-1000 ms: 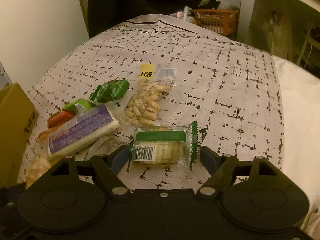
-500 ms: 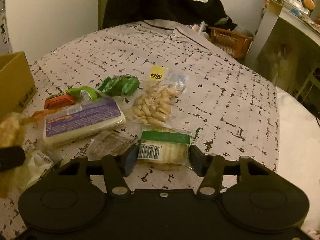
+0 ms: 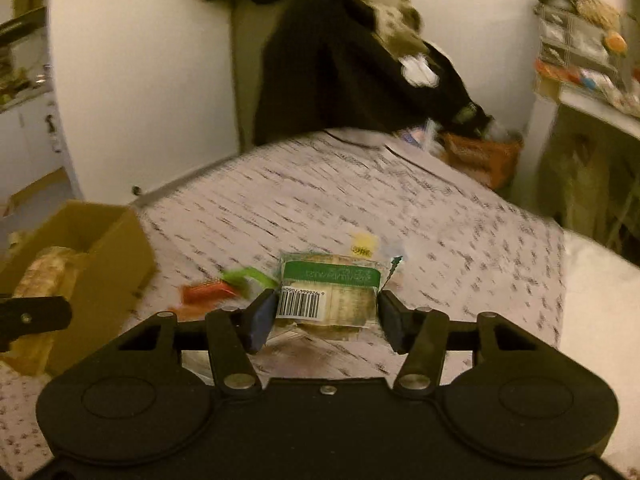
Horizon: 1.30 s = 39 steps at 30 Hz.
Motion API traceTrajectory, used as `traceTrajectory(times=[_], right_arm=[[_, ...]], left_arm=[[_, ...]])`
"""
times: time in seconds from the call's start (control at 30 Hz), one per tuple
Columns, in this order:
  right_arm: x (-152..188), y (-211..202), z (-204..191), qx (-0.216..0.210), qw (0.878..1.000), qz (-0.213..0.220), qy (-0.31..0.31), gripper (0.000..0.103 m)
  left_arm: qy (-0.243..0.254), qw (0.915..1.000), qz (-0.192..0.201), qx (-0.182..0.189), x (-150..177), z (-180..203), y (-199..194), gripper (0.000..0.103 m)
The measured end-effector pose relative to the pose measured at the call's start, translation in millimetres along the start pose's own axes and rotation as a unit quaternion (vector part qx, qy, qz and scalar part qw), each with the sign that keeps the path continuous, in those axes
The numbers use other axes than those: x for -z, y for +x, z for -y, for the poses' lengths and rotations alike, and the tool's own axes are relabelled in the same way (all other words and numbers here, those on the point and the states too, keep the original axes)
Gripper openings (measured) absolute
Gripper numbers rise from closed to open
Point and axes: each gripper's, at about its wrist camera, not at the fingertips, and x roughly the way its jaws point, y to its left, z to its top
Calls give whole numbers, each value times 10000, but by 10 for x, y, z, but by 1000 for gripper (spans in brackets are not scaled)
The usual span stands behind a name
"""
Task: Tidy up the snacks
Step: 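Close the left tool on the cracker bag while the right tool grasps the green-labelled pack, then carry both packs over the cardboard box and open both tools to drop them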
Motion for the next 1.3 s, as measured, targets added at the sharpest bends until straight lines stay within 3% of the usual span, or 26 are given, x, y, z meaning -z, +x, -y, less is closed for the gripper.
traceTrajectory(times=[0.27,0.57,1.3], right_arm=[[-243,-270,-382,-524,9981,319,-104,54],[-403,-340,-783,-923,9947,400,-229,54],[-541,-82,-1488,-1420,9888,259,-387,54]], left_arm=[[-77,9995,221,-203,-146,-256,-223,37],[-120,9984,460,-301,-340,-505,-282,37],[-343,9975,103,-603,-384,-1275,321,37]])
